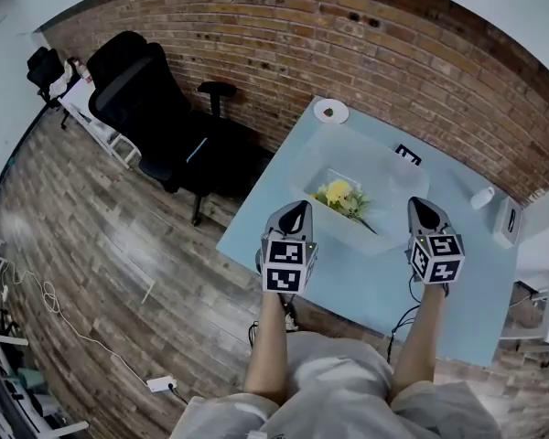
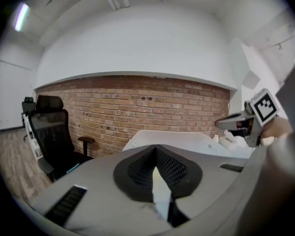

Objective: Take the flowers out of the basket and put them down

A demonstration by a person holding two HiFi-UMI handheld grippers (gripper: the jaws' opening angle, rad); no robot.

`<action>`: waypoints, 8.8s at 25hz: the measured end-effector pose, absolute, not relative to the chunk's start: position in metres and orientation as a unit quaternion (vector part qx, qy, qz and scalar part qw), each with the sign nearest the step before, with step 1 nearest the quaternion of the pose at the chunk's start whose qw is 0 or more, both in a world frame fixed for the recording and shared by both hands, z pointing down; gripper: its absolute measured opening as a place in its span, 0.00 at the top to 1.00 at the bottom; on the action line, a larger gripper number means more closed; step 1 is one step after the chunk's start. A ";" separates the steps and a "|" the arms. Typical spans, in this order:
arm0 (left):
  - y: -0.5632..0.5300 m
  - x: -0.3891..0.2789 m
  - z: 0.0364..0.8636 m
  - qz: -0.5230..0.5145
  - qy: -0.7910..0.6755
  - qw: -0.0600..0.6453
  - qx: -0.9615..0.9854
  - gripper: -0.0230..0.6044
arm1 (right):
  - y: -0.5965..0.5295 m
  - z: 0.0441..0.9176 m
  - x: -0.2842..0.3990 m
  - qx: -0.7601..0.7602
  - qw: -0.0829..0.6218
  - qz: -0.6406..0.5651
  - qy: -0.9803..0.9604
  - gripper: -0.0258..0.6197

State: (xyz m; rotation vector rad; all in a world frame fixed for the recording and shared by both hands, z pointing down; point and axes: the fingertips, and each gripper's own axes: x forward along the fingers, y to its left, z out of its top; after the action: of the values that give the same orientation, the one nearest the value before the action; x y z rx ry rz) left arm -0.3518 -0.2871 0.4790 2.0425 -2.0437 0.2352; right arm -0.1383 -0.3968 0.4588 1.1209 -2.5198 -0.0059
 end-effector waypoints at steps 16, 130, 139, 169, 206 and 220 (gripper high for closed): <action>-0.373 -0.400 0.489 0.103 -0.638 0.124 0.753 0.93 | -0.451 0.500 -0.229 0.356 0.257 0.052 -0.897 0.94; -0.373 -0.193 0.480 0.178 -0.484 0.094 0.851 0.93 | -0.365 0.758 0.056 0.629 0.219 0.437 -0.605 0.54; -0.373 -0.181 0.480 0.165 -0.470 0.099 0.861 0.93 | -0.353 0.752 0.052 0.612 0.237 0.425 -0.623 0.50; -0.245 -0.247 0.540 0.113 -0.541 0.197 0.810 0.93 | -0.287 0.641 -0.022 0.568 0.158 0.289 -0.754 0.59; -0.150 -0.105 0.573 0.129 -0.566 0.176 0.795 0.93 | -0.169 0.615 0.030 0.553 0.122 0.218 -0.795 0.96; -0.139 -0.080 0.586 0.127 -0.553 0.187 0.802 0.93 | -0.151 0.633 0.016 0.520 0.133 0.208 -0.818 0.96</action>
State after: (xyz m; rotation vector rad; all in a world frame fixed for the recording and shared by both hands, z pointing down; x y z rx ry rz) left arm -0.0797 -0.1389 0.5863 2.2560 -1.5576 0.3584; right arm 0.0159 -0.1506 0.6327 1.5075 -2.3727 0.6031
